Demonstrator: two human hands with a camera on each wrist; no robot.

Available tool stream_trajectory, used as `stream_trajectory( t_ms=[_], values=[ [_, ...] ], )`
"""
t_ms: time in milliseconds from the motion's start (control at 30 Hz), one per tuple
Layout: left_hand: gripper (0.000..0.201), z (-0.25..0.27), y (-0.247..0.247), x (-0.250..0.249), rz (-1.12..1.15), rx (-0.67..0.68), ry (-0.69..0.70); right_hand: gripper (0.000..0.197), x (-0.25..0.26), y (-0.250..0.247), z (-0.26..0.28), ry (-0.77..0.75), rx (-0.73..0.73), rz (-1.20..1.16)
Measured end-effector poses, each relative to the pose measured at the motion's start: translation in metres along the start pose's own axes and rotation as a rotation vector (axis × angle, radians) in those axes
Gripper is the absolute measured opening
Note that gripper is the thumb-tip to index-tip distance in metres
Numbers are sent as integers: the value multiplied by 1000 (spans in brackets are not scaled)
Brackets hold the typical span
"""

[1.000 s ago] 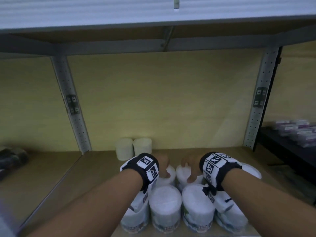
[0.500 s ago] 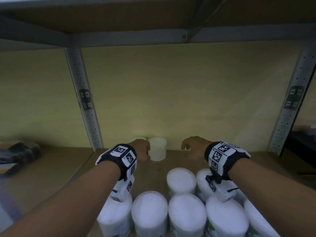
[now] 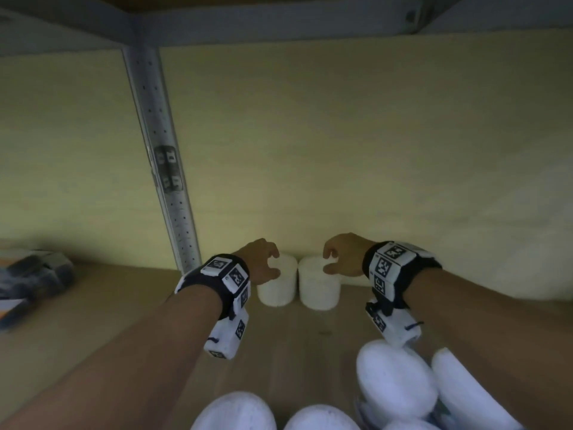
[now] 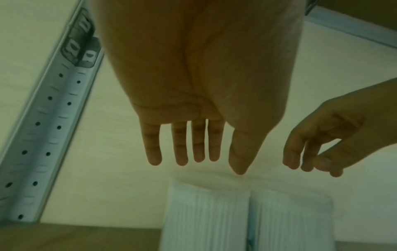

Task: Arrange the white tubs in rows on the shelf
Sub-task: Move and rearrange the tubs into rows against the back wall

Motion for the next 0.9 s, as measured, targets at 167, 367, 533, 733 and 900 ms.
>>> stream_trajectory(
  t_ms=[167,367,533,733,900],
  values=[
    [51,-21,4,5,-13,-33,27,51,11,15,-23,24,37,51],
    [46,-31,13,12,-36,-51,46,58,18,28,-36,20,46,114],
    [47,-32,16,10,-59,-50,64,52,19,31,-36,9,38,155],
    [47,-30,18,11,-45,-56,62,48,21,30,-33,-28,52,181],
    [46,-31,19,12,-28,-66,54,47,22,29,-29,-77,83,165]
  ],
)
Point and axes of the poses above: each hand's wrist, its own z-axis away from the middle knuckle, its own y-axis out of the palm, x = y × z, the point moved 10 cm from there along -z, towards the middle knuckle, and after that the axes turned 11 degrees about y, right-handed, at the moved point
